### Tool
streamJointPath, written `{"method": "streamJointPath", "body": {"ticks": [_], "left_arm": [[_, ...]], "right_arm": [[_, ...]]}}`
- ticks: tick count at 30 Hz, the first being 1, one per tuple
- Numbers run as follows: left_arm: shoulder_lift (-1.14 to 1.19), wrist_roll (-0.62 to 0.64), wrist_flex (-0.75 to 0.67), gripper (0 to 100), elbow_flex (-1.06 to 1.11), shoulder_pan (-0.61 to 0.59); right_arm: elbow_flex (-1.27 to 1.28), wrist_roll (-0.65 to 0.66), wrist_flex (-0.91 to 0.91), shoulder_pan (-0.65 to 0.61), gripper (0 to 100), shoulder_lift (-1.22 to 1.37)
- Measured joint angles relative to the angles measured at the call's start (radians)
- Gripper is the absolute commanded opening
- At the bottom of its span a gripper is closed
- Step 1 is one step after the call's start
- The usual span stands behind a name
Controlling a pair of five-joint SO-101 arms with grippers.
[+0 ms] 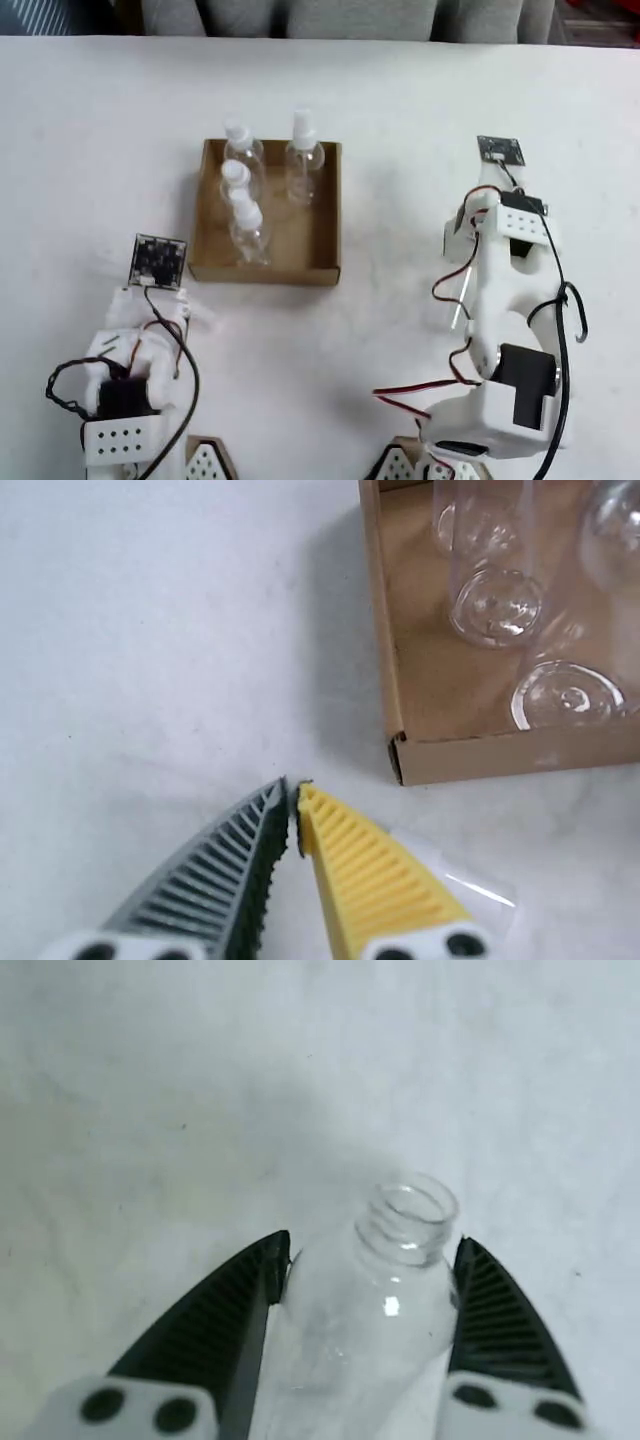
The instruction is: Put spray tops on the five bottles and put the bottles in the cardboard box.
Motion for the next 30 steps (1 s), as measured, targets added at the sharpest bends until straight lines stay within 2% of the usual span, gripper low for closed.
{"method": "streamJointPath", "body": {"ticks": [5,13,21,30], "left_arm": [[0.000,0.000,0.000,2,0.000,0.000],[0.000,0.000,0.000,2,0.000,0.000],[0.000,0.000,0.000,2,0.000,0.000],[0.000,0.000,0.000,2,0.000,0.000]], "right_arm": [[-0.052,0.005,0.080,-0.006,28.0,0.000],[-0.068,0.011,0.114,-0.028,19.8,0.000],[-0.068,-0.198,0.114,0.029,19.7,0.000],[-0.043,-0.224,0.052,-0.006,19.4,0.000]]}}
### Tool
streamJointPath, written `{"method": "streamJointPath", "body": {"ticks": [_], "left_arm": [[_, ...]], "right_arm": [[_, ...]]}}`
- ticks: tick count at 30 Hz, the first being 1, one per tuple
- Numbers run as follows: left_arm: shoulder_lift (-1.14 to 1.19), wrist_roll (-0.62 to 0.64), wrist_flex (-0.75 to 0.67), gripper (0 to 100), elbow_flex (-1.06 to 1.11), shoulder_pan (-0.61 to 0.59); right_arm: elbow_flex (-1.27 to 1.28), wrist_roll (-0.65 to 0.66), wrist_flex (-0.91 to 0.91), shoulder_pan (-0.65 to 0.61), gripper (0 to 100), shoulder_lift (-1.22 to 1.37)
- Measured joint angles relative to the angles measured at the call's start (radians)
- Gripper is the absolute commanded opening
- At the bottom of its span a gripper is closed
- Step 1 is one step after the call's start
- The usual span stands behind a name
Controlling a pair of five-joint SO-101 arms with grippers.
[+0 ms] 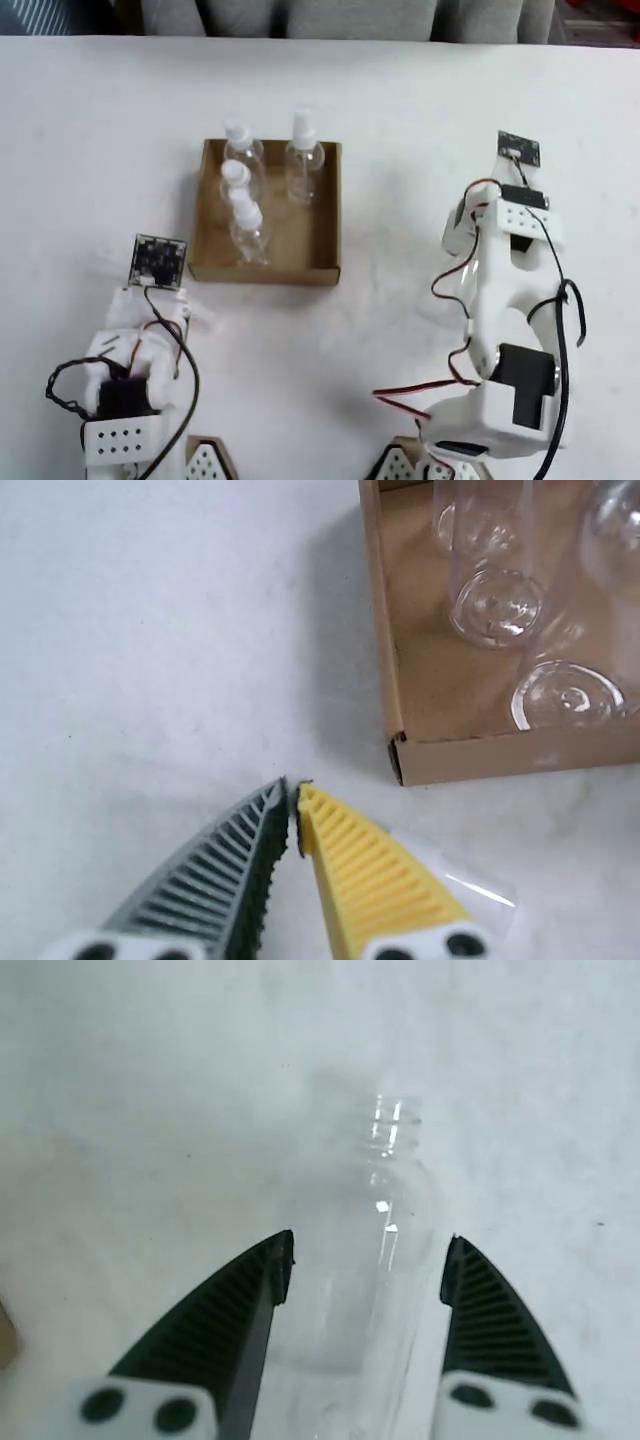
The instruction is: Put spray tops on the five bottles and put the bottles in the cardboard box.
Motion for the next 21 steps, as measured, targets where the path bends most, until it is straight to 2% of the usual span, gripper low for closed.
{"method": "streamJointPath", "body": {"ticks": [10,17,19,21], "left_arm": [[0.000,0.000,0.000,2,0.000,0.000],[0.000,0.000,0.000,2,0.000,0.000],[0.000,0.000,0.000,2,0.000,0.000],[0.000,0.000,0.000,2,0.000,0.000]], "right_arm": [[0.055,-0.006,-0.091,-0.003,19.4,0.018],[0.012,-0.006,-0.089,0.008,19.2,0.086],[0.011,-0.006,-0.089,0.008,15.9,0.089],[0.011,-0.006,-0.089,0.008,7.9,0.091]]}}
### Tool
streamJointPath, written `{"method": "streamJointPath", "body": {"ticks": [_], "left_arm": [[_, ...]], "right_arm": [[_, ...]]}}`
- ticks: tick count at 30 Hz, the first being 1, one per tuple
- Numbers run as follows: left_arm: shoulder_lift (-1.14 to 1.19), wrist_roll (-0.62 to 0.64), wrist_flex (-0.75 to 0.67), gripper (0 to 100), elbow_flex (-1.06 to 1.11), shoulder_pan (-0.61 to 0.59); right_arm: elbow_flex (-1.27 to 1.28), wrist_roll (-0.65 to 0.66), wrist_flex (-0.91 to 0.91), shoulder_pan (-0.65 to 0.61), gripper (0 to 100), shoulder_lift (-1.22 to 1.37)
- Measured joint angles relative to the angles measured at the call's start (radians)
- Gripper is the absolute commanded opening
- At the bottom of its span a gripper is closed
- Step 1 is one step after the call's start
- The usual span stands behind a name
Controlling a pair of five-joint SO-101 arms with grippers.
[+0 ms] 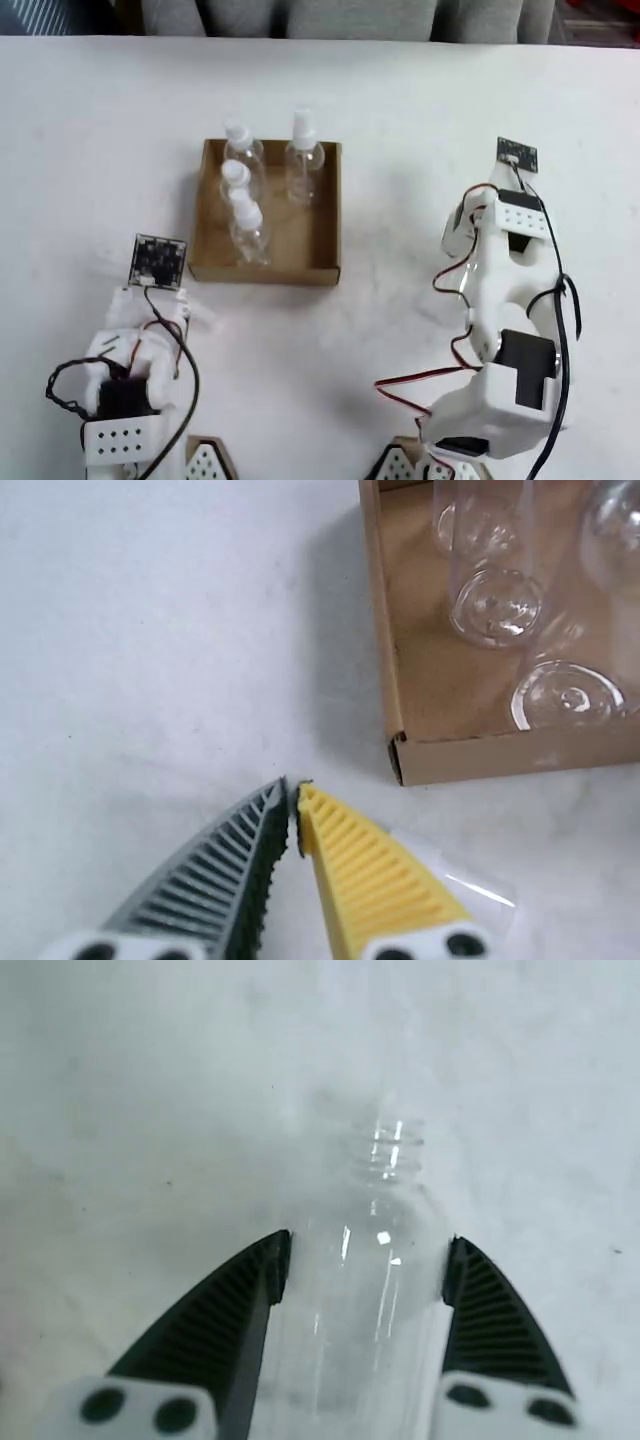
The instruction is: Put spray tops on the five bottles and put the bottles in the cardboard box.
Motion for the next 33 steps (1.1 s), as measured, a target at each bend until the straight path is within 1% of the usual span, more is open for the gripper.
{"method": "streamJointPath", "body": {"ticks": [1,2,4,6,8,10,12,17,22,30,33], "left_arm": [[0.000,0.000,0.000,2,0.000,0.000],[0.000,0.000,0.000,2,0.000,0.000],[0.000,0.000,0.000,2,0.000,0.000],[0.000,0.000,0.000,2,0.000,0.000],[0.000,0.000,0.000,2,0.000,0.000],[0.000,0.000,0.000,2,0.000,0.000],[0.000,0.000,0.000,2,0.000,0.000],[0.000,0.000,0.000,2,0.000,0.000],[0.000,0.000,0.000,2,0.000,0.000],[0.000,0.000,0.000,2,0.000,0.000],[0.000,0.000,0.000,2,0.000,0.000]], "right_arm": [[0.000,0.000,0.000,0.003,3.1,0.000],[0.000,0.000,0.000,0.008,0.6,0.000],[0.000,0.000,-0.003,0.009,3.3,0.000],[0.000,0.000,-0.014,0.009,1.5,0.000],[-0.003,0.002,-0.014,0.009,1.8,0.000],[-0.015,0.028,-0.011,0.009,1.6,-0.003],[-0.025,0.057,0.031,0.006,1.6,-0.034],[-0.014,0.107,0.117,-0.025,1.6,-0.233],[0.106,0.115,0.121,-0.080,1.6,-0.516],[0.327,0.118,-0.017,-0.158,1.8,-0.875],[0.390,0.118,-0.048,-0.209,1.7,-0.991]]}}
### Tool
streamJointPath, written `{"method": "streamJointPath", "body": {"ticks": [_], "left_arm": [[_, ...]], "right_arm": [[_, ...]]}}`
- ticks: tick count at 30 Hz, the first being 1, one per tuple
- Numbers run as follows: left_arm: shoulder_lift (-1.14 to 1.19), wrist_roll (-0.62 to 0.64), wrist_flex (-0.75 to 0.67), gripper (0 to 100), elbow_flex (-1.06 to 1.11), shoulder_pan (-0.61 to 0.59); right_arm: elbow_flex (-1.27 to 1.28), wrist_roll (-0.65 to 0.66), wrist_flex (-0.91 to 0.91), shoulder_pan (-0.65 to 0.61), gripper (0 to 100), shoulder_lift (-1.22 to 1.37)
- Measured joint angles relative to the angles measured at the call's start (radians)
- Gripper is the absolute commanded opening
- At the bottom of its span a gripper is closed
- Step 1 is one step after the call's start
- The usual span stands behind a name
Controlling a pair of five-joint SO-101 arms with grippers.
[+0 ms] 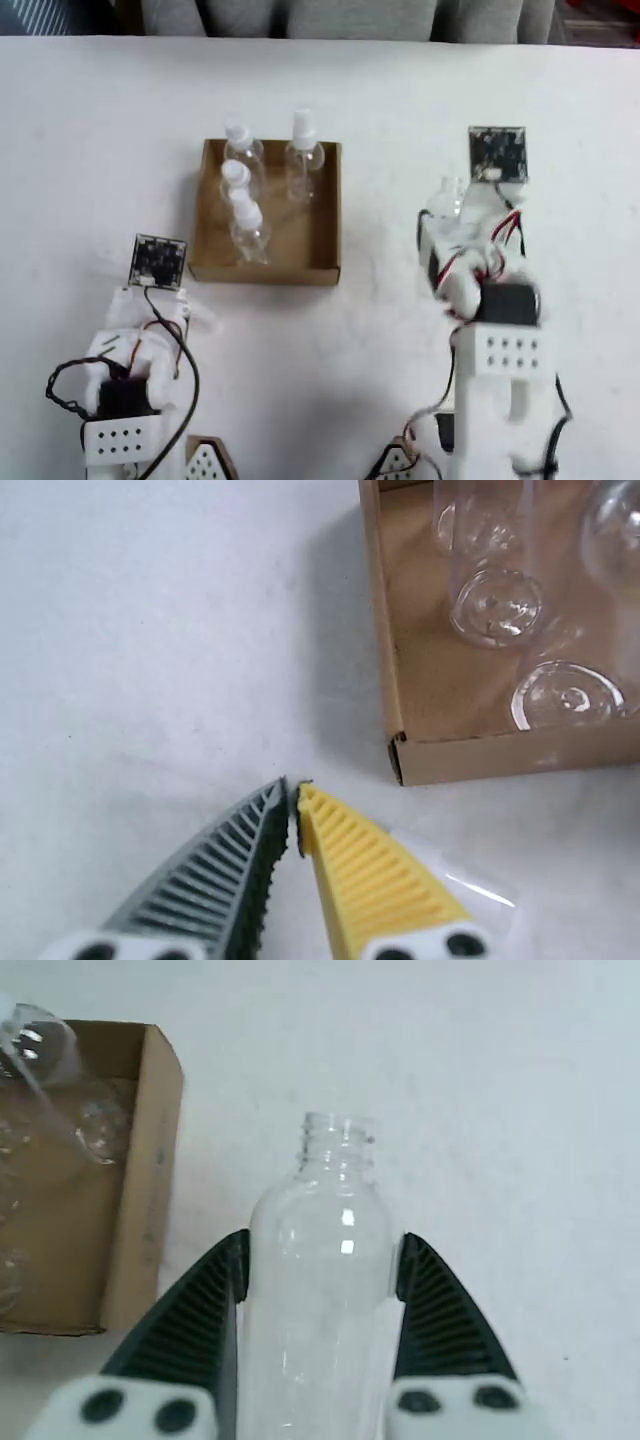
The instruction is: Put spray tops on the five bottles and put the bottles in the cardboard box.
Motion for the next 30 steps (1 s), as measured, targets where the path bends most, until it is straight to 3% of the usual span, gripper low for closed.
{"method": "streamJointPath", "body": {"ticks": [5,15,23,30], "left_arm": [[0.000,0.000,0.000,2,0.000,0.000],[0.000,0.000,0.008,2,-0.003,0.000],[0.003,0.038,0.192,2,-0.187,0.003],[0.336,0.061,0.203,2,-0.367,0.034]], "right_arm": [[0.130,0.000,-0.074,-0.106,1.6,-0.172],[0.474,0.000,-0.315,-0.117,1.5,-0.339],[0.578,0.000,-0.322,-0.095,1.5,-0.434],[0.580,0.000,-0.322,-0.091,1.5,-0.440]]}}
